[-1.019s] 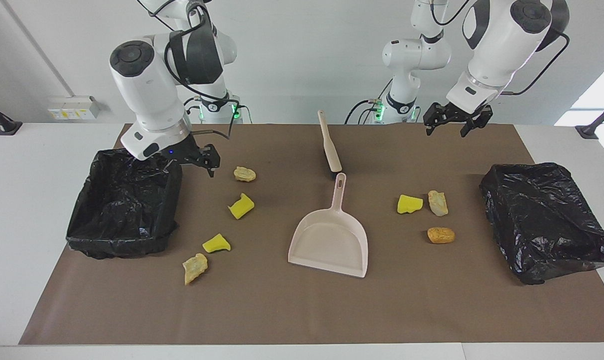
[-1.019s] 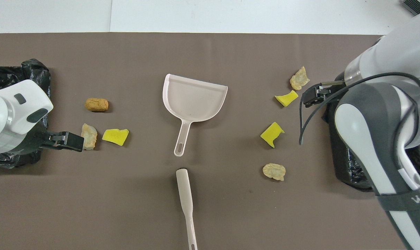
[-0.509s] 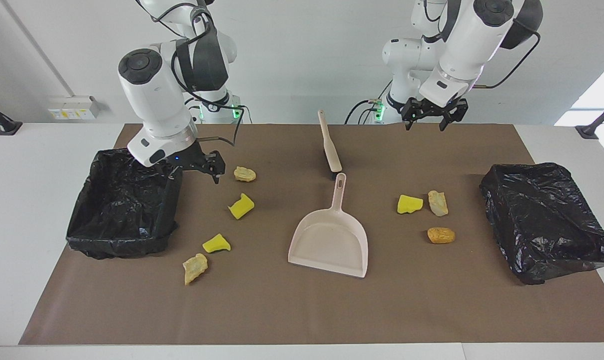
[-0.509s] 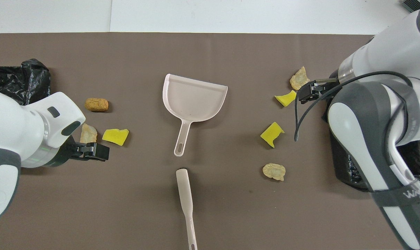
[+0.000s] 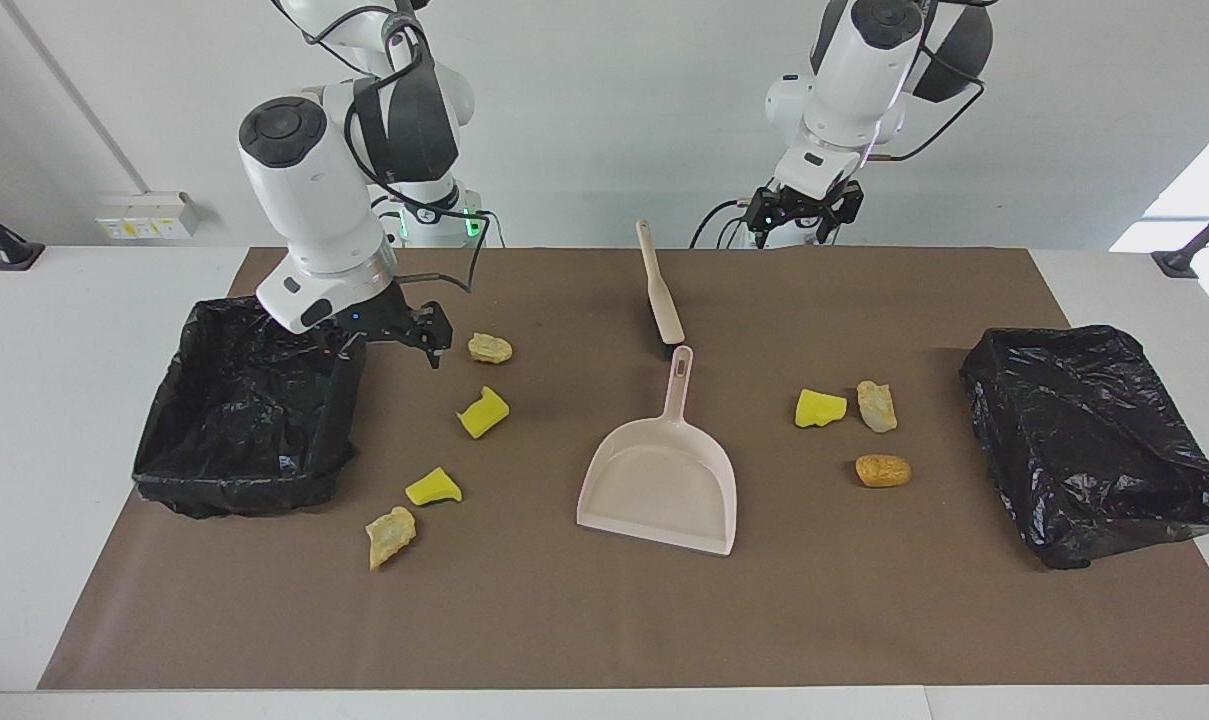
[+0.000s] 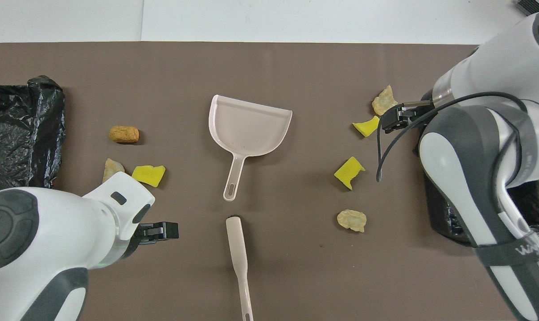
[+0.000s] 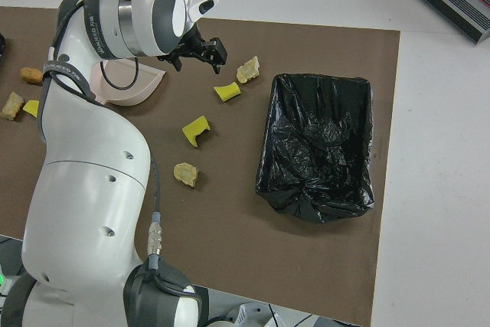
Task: Sweep and dump trash in bin
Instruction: 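Reach the left gripper to the brush handle while the right gripper waits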
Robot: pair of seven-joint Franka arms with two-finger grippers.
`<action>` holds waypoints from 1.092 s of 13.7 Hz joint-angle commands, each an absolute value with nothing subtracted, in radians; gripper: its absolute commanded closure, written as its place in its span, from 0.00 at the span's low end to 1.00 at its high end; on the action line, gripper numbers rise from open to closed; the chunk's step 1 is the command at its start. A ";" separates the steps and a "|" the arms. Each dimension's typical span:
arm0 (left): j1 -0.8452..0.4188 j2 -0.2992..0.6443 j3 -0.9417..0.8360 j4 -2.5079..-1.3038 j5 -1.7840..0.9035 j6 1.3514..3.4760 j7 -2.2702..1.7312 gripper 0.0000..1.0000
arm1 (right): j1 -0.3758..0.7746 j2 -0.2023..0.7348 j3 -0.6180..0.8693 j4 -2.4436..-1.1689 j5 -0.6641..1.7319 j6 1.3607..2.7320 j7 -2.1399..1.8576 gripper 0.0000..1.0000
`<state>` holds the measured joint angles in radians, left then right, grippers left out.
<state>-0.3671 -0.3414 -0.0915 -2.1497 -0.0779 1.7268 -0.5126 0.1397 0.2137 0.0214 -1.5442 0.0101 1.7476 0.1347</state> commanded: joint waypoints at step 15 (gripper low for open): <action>-0.876 -0.217 -0.075 -2.467 -0.089 2.204 -1.017 0.00 | 0.144 0.204 0.026 -1.597 0.014 1.782 0.161 0.00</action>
<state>-0.8283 -0.2732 -0.0929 -2.4624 -0.0804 2.1454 -0.9853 0.1432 0.2182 0.0228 -1.5666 0.0102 1.7518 0.1364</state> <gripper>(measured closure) 0.000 0.000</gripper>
